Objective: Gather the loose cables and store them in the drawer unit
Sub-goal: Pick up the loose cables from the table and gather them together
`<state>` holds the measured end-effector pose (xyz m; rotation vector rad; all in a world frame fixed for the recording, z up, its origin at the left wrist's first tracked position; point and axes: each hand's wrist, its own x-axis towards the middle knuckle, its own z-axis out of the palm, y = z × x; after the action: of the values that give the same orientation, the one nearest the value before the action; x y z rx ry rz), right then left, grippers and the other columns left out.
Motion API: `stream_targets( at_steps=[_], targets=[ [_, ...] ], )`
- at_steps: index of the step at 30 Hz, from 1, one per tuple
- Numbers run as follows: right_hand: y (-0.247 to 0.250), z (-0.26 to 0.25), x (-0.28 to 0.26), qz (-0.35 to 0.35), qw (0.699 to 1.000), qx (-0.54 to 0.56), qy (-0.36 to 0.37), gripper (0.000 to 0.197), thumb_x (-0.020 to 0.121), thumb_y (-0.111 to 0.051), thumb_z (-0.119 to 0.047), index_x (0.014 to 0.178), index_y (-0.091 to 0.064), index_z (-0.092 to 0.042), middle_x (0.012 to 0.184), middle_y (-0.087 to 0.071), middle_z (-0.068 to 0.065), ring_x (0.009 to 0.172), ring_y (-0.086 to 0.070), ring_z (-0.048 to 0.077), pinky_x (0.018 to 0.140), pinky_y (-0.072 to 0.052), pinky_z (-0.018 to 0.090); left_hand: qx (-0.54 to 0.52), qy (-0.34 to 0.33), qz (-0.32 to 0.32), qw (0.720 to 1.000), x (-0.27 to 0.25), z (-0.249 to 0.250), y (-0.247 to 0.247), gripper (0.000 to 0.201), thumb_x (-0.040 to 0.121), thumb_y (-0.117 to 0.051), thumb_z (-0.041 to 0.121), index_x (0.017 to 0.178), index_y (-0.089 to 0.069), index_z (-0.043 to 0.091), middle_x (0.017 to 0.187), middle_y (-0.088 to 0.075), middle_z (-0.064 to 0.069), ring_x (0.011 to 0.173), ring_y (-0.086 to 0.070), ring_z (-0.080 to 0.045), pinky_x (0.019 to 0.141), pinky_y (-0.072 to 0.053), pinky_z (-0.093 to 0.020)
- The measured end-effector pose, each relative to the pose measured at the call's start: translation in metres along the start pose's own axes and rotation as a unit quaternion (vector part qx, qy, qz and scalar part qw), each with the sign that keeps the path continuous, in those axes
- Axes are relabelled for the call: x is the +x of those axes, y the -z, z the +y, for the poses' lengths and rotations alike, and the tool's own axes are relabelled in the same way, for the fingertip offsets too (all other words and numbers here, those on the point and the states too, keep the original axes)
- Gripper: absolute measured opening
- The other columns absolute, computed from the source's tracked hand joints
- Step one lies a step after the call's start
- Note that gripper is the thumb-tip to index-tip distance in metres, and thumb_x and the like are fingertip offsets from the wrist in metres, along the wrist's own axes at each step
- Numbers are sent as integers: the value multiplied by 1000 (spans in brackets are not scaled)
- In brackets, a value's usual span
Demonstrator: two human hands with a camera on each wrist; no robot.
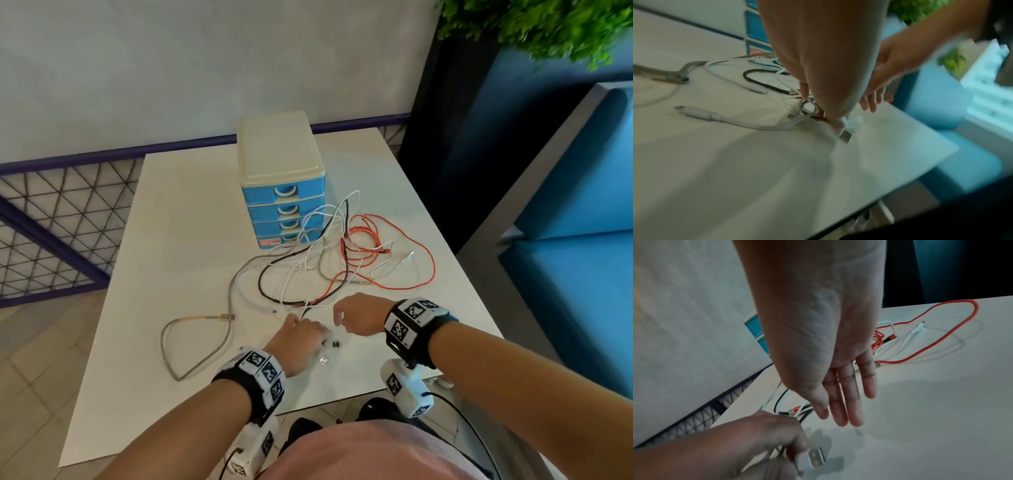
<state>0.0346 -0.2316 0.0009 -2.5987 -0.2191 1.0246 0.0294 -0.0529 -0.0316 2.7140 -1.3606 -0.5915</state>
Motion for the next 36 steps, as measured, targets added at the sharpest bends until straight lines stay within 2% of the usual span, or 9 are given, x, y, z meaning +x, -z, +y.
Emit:
stream_targets(
  at_steps=[3, 7, 11, 14, 25, 28, 30, 32, 36],
  targets=[
    [8, 1, 1, 32, 994, 100, 11, 25, 90, -48, 0, 106, -64, -11, 103, -62, 9, 86, -59, 20, 67, -47, 21, -181, 84, 77, 977, 7, -9, 16, 15, 90, -45, 6, 97, -55, 16, 74, -52, 11, 86, -62, -20, 78, -36, -28],
    [26, -17, 1, 49, 972, 229, 18, 29, 87, -43, 3, 105, -63, -7, 86, -66, 4, 78, -66, 22, 67, -50, 25, -383, 179, 204, 883, 15, -27, 41, 10, 96, -50, 16, 91, -56, 10, 77, -58, 2, 70, -56, -18, 69, -48, -30],
    [37, -45, -9, 3, 933, 352, 76, 35, 91, -57, -7, 124, -48, -12, 103, -67, 8, 86, -68, 19, 73, -52, 29, -413, 220, 307, 829, 18, -38, 59, 7, 95, -50, 13, 88, -52, 13, 78, -57, 2, 73, -53, -16, 69, -43, -29],
    [41, -60, -7, 83, 906, 394, 129, 35, 89, -65, -11, 117, -44, -11, 98, -65, 11, 78, -70, 21, 78, -57, 38, -432, 243, 364, 789, 17, -42, 66, 8, 94, -47, 9, 95, -55, 10, 87, -61, -3, 78, -55, -18, 71, -43, -29],
    [72, -68, 5, 285, 889, 313, 175, 14, 99, -49, -27, 95, -60, -19, 87, -67, 2, 81, -66, 17, 80, -58, 33, -584, 223, 405, 668, -9, -58, 100, 15, 96, -50, 11, 102, -55, -2, 76, -64, -6, 55, -63, -3, 58, -53, -17],
    [92, -57, 0, 319, 819, 457, 140, 24, 104, -30, -27, 94, -49, -15, 88, -66, 12, 87, -68, 28, 79, -58, 40, -617, 205, 428, 627, -26, -67, 117, 13, 98, -48, 13, 102, -55, 3, 78, -65, -6, 62, -66, -6, 62, -56, -19],
    [106, -55, -8, 331, 773, 523, 141, 25, 105, -25, -26, 92, -42, -14, 68, -59, 8, 61, -65, 23, 63, -57, 37, -618, 194, 436, 625, -37, -71, 130, 11, 97, -51, 14, 101, -57, 5, 80, -66, -6, 70, -67, -12, 64, -56, -21],
    [115, -58, -12, 343, 782, 496, 160, 26, 105, -27, -27, 94, -45, -12, 59, -43, 1, 45, -48, 12, 52, -49, 30, -610, 183, 416, 649, -42, -71, 143, 11, 94, -56, 14, 98, -61, 6, 86, -67, -8, 78, -67, -15, 68, -59, -24],
    [120, -84, -13, 301, 827, 433, 196, 32, 105, -33, -29, 95, -58, -11, 75, -55, 1, 68, -57, 11, 66, -52, 26, -529, 154, 405, 729, -37, -59, 162, 5, 82, -72, 25, 84, -68, 22, 96, -69, -2, 81, -62, -5, 80, -54, -22]
  ],
)
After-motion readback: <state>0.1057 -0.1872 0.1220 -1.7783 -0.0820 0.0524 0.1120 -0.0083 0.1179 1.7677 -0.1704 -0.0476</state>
